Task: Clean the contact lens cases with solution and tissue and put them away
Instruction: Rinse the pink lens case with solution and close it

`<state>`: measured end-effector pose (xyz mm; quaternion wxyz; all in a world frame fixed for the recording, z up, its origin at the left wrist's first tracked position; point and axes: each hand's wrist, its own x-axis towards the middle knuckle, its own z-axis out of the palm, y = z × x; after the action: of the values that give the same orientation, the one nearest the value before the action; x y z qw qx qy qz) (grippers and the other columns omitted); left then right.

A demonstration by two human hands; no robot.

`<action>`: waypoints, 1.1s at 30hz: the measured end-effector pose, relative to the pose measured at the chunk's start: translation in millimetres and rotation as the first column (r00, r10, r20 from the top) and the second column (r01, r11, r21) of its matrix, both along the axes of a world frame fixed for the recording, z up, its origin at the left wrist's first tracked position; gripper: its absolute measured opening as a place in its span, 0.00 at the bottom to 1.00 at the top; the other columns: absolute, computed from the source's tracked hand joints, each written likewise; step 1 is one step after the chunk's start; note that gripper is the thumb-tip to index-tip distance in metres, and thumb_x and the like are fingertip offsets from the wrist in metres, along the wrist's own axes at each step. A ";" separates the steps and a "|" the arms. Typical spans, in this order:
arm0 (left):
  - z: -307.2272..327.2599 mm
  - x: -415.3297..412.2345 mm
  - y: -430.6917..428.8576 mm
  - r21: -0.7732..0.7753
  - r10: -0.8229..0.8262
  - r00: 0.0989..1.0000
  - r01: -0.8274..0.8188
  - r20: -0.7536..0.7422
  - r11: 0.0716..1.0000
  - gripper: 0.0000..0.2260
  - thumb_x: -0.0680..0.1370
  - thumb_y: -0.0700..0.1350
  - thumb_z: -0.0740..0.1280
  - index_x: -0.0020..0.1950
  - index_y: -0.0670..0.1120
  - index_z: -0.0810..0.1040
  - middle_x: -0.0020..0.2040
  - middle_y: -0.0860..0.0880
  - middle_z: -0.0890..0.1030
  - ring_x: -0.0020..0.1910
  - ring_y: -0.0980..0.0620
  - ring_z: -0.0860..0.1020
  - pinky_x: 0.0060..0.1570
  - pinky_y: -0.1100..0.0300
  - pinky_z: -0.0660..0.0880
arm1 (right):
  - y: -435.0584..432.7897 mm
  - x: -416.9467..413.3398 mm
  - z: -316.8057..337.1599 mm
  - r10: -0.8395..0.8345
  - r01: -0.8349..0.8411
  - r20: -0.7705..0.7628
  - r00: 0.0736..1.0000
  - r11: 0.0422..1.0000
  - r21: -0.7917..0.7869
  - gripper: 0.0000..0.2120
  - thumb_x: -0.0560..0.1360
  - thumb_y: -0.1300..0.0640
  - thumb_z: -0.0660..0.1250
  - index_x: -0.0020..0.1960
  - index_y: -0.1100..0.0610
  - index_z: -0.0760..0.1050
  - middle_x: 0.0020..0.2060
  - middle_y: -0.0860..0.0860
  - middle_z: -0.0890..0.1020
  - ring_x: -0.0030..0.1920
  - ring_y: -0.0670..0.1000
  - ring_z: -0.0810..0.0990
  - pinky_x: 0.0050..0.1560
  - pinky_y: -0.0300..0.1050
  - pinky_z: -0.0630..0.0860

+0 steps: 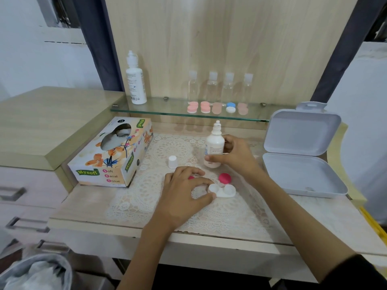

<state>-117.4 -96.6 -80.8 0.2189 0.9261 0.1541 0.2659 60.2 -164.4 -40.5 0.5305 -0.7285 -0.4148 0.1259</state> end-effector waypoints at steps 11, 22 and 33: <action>1.5 -1.3 -0.8 0.013 -0.007 1.000 0.007 -0.012 1.000 0.18 0.69 0.67 0.58 0.52 0.63 0.78 0.57 0.65 0.70 0.62 0.67 0.61 0.59 0.72 0.47 | 19.9 -9.4 -11.9 0.029 -0.030 0.038 0.999 0.999 0.025 0.25 0.60 0.56 0.81 0.55 0.57 0.77 0.47 0.48 0.84 0.49 0.46 0.82 0.54 0.46 0.79; -2.3 -0.4 1.4 0.020 0.007 1.000 -0.008 0.003 1.000 0.18 0.68 0.67 0.59 0.52 0.63 0.78 0.55 0.68 0.68 0.61 0.67 0.62 0.58 0.73 0.47 | -58.7 -17.1 -3.4 0.018 -0.013 0.090 0.996 0.998 -0.057 0.22 0.59 0.43 0.79 0.50 0.46 0.79 0.47 0.42 0.81 0.45 0.39 0.76 0.41 0.28 0.69; -0.9 -2.2 1.2 0.063 0.198 0.980 -0.198 -0.006 0.978 0.25 0.65 0.61 0.53 0.59 0.61 0.76 0.56 0.63 0.72 0.57 0.61 0.66 0.51 0.65 0.52 | -86.7 -22.3 -18.1 0.168 -0.131 0.186 0.968 0.972 -0.195 0.16 0.62 0.47 0.79 0.49 0.45 0.83 0.41 0.44 0.79 0.42 0.41 0.72 0.42 0.29 0.66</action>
<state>-119.5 -95.4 -81.6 0.1616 0.9140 0.2386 0.2855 37.9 -251.1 -58.6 0.4062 -0.7491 -0.5071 0.1288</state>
